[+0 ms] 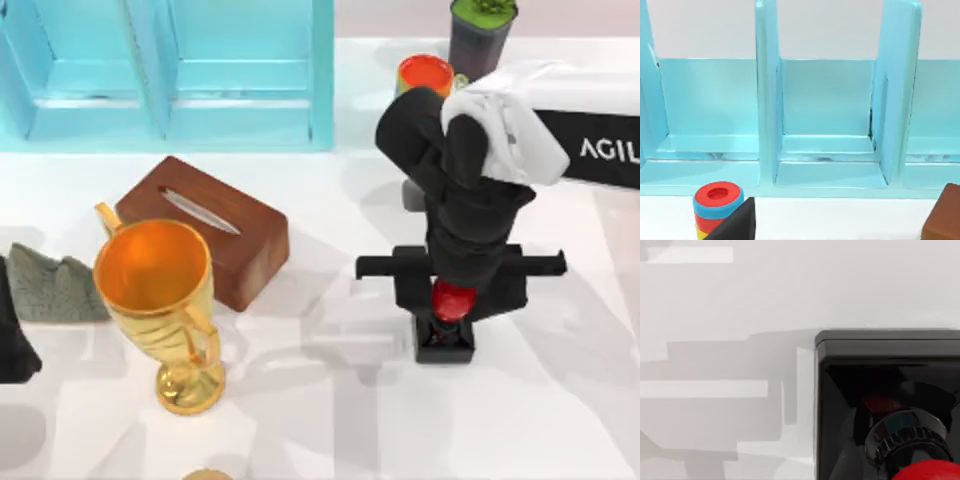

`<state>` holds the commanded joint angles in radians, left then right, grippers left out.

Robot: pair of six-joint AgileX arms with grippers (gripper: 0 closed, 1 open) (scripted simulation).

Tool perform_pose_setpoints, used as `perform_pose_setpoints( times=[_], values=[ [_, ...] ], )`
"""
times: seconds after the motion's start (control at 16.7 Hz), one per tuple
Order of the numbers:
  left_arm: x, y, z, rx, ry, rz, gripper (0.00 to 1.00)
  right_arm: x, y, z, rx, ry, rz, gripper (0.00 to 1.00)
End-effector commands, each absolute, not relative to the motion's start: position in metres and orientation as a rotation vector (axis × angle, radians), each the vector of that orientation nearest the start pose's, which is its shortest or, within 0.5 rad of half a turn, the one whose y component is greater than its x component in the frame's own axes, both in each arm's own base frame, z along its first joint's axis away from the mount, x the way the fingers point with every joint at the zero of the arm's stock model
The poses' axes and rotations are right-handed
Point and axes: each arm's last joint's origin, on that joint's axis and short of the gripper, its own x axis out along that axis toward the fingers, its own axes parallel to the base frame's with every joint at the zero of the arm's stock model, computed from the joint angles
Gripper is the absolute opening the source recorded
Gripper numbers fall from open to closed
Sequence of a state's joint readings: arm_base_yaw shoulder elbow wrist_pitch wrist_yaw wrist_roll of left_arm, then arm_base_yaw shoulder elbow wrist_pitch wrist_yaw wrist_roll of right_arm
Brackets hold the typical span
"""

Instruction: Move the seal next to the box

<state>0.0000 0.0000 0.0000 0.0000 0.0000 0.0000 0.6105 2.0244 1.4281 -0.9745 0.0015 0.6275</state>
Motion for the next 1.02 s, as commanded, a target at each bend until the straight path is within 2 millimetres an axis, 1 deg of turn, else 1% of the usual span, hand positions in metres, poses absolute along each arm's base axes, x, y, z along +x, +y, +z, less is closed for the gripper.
perform_pose_setpoints(
  times=[0.18,0.3,0.6,0.72,1.02],
  values=[
    [0.106,-0.001,0.16,0.0,0.0,0.0,1.0,0.308,0.219,0.151,0.009,1.569,-0.008,0.0],
    [0.106,-0.001,0.16,0.0,0.0,0.0,1.0,0.308,0.22,0.156,0.01,1.566,-0.007,0.0],
    [0.106,-0.001,0.16,0.0,0.0,0.0,1.0,0.308,0.22,0.191,0.007,1.572,-0.009,0.0],
    [0.106,-0.001,0.16,0.0,0.0,0.0,1.0,0.308,0.219,0.2,0.009,1.569,-0.008,0.0],
    [0.106,-0.001,0.16,0.0,0.0,0.0,1.0,0.309,0.221,0.2,0.007,1.571,-0.008,0.0]
  ],
)
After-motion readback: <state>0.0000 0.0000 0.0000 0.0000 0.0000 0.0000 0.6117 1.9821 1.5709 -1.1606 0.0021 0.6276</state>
